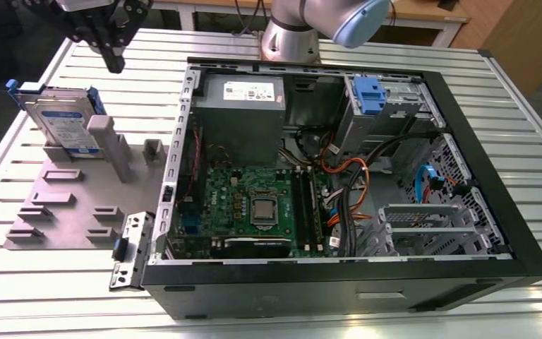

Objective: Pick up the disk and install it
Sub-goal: 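Reach for the disk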

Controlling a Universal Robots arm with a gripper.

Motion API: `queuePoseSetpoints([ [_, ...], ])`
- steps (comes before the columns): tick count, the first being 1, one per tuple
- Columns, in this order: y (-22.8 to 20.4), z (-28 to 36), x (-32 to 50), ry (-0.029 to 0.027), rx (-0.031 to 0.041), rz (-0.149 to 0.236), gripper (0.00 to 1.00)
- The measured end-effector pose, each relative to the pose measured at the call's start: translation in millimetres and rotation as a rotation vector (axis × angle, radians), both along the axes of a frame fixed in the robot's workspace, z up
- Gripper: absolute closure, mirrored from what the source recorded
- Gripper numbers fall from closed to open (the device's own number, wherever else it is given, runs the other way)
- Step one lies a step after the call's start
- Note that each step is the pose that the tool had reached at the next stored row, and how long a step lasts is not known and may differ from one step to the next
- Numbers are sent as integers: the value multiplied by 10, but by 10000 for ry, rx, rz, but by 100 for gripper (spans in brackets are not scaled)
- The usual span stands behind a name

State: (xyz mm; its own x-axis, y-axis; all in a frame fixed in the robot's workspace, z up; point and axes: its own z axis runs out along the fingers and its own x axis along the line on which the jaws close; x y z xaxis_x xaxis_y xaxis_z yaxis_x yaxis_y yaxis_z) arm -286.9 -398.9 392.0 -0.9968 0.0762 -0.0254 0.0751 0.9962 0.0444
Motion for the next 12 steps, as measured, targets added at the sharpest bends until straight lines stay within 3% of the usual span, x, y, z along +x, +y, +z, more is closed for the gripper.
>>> queuePoseSetpoints([
  [12, 0, -1, -124, 0, 0, 0, 89],
])
